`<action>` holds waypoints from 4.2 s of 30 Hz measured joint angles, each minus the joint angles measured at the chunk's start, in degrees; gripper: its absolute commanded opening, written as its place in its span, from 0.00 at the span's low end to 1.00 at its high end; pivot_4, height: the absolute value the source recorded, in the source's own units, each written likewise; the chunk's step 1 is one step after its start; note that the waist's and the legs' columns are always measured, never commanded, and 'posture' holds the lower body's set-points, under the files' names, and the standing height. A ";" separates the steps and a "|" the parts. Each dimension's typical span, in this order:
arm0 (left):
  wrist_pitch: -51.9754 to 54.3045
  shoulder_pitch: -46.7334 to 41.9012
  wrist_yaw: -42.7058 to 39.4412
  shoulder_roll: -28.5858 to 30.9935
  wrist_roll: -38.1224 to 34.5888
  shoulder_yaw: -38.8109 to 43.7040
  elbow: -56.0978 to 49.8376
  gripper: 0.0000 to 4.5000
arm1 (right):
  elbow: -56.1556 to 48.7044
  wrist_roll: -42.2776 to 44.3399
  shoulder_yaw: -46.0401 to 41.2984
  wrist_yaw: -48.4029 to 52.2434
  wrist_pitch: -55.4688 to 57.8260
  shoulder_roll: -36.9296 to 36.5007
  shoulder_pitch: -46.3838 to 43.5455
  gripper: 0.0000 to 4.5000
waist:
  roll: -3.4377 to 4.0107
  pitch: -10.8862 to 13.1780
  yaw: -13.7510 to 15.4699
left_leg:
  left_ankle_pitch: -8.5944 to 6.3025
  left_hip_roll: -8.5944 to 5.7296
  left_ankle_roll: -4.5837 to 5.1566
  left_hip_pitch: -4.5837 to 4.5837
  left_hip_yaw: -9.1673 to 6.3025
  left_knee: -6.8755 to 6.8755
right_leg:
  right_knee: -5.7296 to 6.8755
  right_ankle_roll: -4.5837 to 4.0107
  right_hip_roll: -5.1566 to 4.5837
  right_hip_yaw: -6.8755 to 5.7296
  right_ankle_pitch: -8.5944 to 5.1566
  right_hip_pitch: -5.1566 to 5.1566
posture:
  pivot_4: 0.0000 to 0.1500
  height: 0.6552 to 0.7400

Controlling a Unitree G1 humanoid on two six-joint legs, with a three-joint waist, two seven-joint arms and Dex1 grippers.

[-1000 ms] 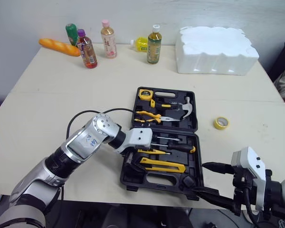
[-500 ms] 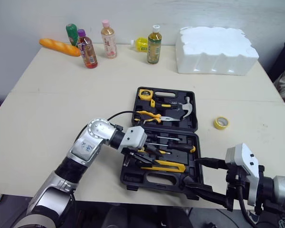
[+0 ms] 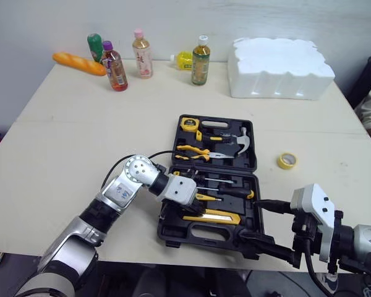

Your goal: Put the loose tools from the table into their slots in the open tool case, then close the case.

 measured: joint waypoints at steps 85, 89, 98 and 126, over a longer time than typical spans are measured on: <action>31.43 -2.97 5.51 3.62 -28.95 22.08 -18.95 1.00 | 90.08 -66.18 44.83 50.47 -44.99 2.71 -72.93 0.01 | 0.33 0.32 -2.79 | 0.17 0.06 -0.44 -0.66 0.54 0.27 | 0.55 0.10 -0.27 -0.04 0.14 -1.09 | 1.00 1.00; 29.11 2.18 1.89 6.75 -27.55 20.18 -20.33 1.00 | 53.02 -51.56 34.78 50.63 -27.90 -2.71 -52.93 0.01 | 0.36 0.30 -2.35 | 0.09 0.18 -0.58 -0.72 0.30 0.25 | 0.55 0.01 -0.26 -0.09 0.10 -1.08 | 1.00 1.00; 21.34 9.78 -1.07 9.09 -21.86 15.36 -23.41 1.00 | 10.11 -36.97 31.49 38.87 -7.12 -2.10 -27.60 0.01 | 0.32 0.32 -0.90 | -0.09 0.05 -0.30 -0.56 0.35 0.70 | 0.37 0.01 -0.39 0.07 0.10 -0.73 | 1.00 1.00; 20.90 10.80 -0.81 8.66 -21.81 13.56 -26.09 1.00 | 11.64 -32.64 30.87 29.81 -5.74 -7.85 -21.05 0.01 | 0.28 0.34 -1.24 | -0.14 0.10 -0.21 -0.55 0.39 0.67 | 0.39 0.01 -0.32 0.13 0.10 -0.80 | 1.00 1.00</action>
